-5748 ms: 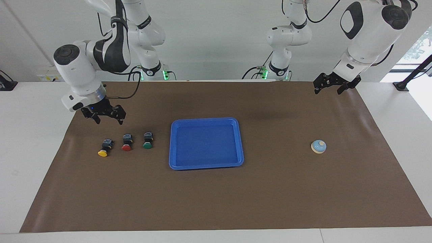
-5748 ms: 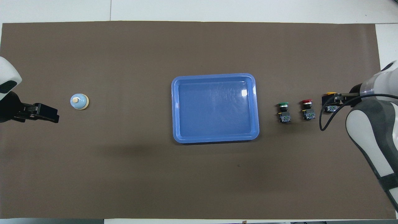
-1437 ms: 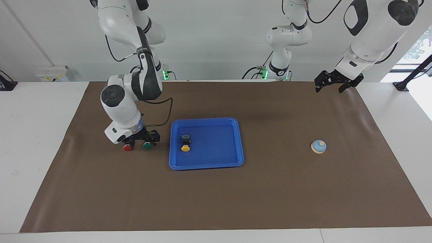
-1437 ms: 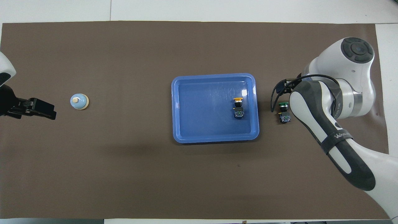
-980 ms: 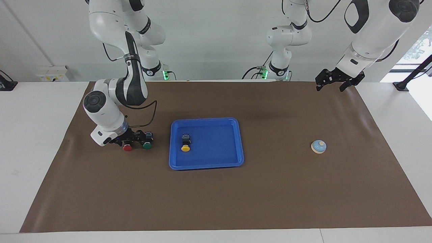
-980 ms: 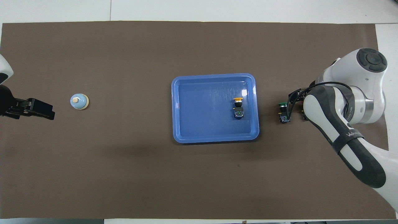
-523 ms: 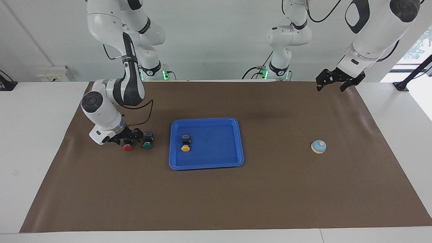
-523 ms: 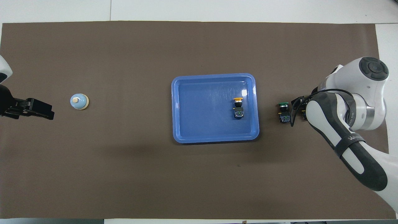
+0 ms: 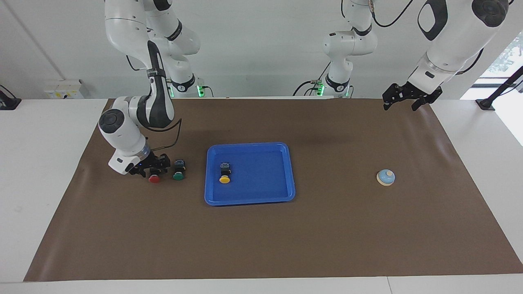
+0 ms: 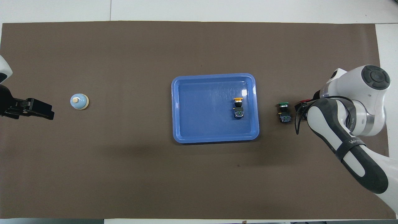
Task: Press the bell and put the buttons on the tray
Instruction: 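Grasp the red-capped button with the right gripper, then carry the red button into the tray beside the yellow one and release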
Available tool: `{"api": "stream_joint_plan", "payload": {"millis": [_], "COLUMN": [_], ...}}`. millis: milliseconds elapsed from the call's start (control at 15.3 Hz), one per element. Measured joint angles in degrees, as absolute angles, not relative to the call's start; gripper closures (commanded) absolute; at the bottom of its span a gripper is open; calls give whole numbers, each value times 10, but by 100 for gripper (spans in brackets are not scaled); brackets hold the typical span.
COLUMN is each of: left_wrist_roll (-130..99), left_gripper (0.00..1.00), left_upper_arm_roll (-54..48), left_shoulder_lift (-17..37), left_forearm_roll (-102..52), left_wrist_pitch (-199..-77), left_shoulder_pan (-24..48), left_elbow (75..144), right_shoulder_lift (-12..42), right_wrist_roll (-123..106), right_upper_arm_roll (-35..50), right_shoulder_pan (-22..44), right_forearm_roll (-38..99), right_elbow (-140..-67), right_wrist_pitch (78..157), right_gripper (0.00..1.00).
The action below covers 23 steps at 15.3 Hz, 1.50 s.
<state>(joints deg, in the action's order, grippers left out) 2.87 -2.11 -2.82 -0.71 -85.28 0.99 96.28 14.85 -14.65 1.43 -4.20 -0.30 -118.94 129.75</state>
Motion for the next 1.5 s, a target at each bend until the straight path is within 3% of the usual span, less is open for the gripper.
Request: {"api": "stream_joint_plan", "payload": {"millis": [65,131,523,914,1241,1502], "left_wrist_roll": [29,29,29,29,29,29], "left_gripper": [0,0,0,0,0,0], "left_upper_arm_roll": [-21,-21,-21,-21,-21,-21], "left_shoulder_lift": [-28,-28,-28,-28,-28,-28], "left_forearm_roll": [-7,-7,-7,-7,-7,-7], "left_wrist_pitch": [-853,-853,-853,-853,-853,-853], "left_shoulder_pan": [10,10,10,10,10,10], "left_elbow": [963,963,963,963,963,963], "right_shoulder_lift": [149,149,147,150,207,242], "right_wrist_roll": [-144,-139,-114,104,219,226], "right_upper_arm_roll": [14,15,27,35,36,35], "right_shoulder_pan": [-42,-42,-31,116,212,229], "right_forearm_roll": [-3,-3,-1,4,48,51], "right_elbow": [-1191,-1195,-1179,-1020,-971,-965], "right_wrist_pitch": [1302,1309,1306,1158,1164,1201], "right_gripper": [94,100,100,100,100,100]}}
